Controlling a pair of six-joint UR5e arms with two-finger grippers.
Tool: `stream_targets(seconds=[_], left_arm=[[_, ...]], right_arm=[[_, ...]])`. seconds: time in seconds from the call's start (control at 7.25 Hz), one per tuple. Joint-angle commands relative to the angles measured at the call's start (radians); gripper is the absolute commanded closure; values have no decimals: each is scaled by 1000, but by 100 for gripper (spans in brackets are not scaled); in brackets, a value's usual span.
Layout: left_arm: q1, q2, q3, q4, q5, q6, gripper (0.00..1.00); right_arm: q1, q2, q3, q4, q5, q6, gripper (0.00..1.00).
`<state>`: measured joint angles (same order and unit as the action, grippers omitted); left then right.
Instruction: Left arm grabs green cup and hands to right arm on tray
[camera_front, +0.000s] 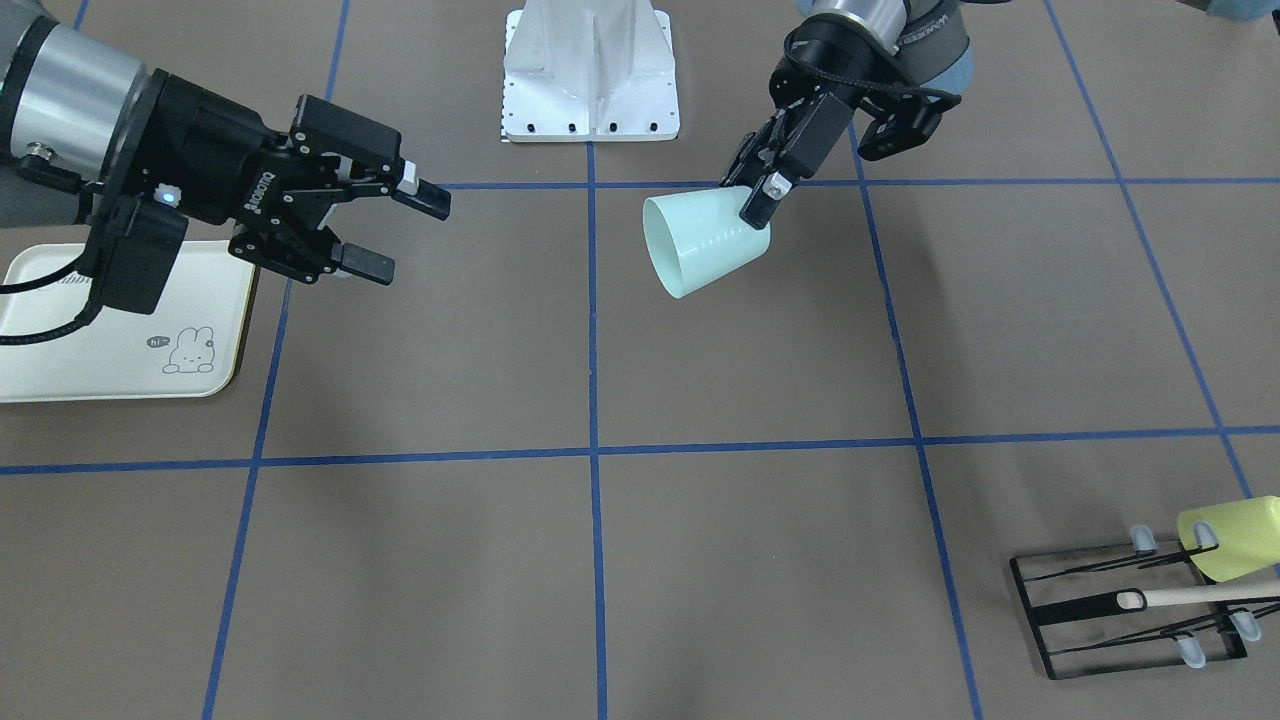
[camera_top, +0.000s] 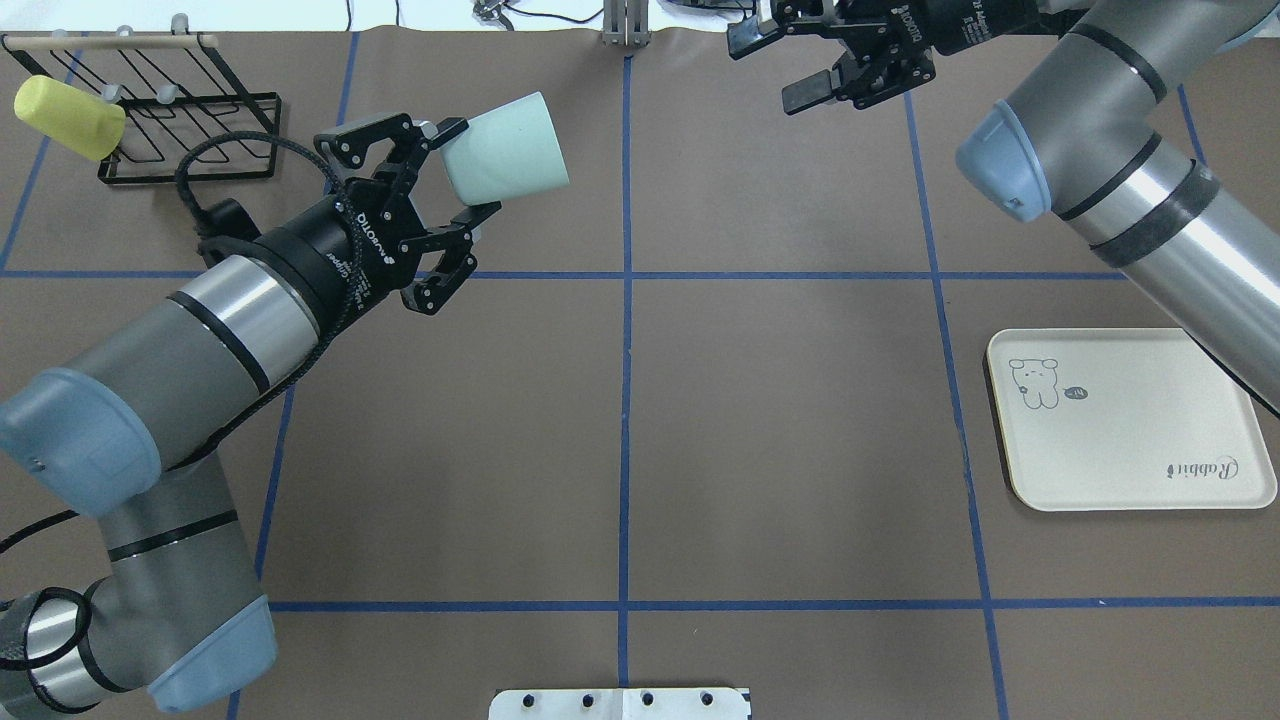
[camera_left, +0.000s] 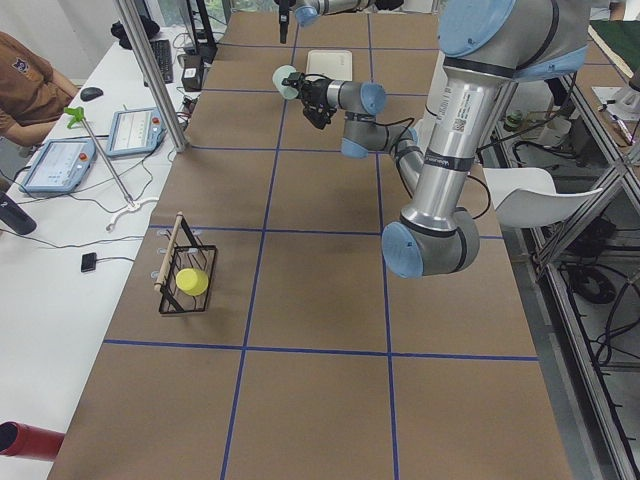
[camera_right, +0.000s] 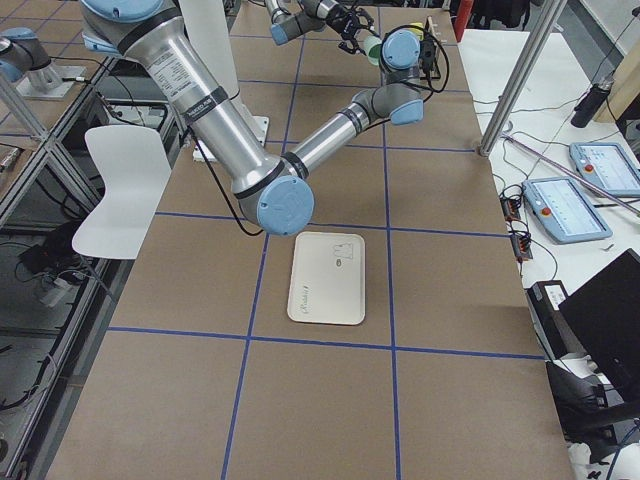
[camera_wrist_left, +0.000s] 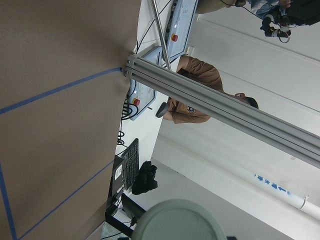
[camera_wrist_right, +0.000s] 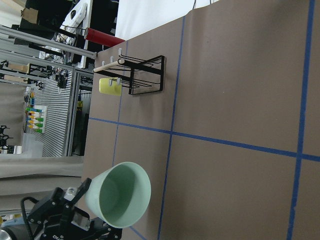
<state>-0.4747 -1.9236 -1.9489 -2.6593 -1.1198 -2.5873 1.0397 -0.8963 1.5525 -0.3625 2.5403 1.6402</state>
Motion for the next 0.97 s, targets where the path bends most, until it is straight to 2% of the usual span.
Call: stream_targets(seconds=[0.0, 0.41, 0.83], left_arm=[[5, 6, 11, -46, -5, 4, 80], [34, 6, 13, -50, -5, 6, 80], [90, 5, 16, -113, -3, 1, 80]], right_arm=[[-64, -21, -2, 137, -89, 3, 8], [-85, -18, 6, 244, -101, 6, 6], [-96, -18, 11, 263, -124, 6, 15]])
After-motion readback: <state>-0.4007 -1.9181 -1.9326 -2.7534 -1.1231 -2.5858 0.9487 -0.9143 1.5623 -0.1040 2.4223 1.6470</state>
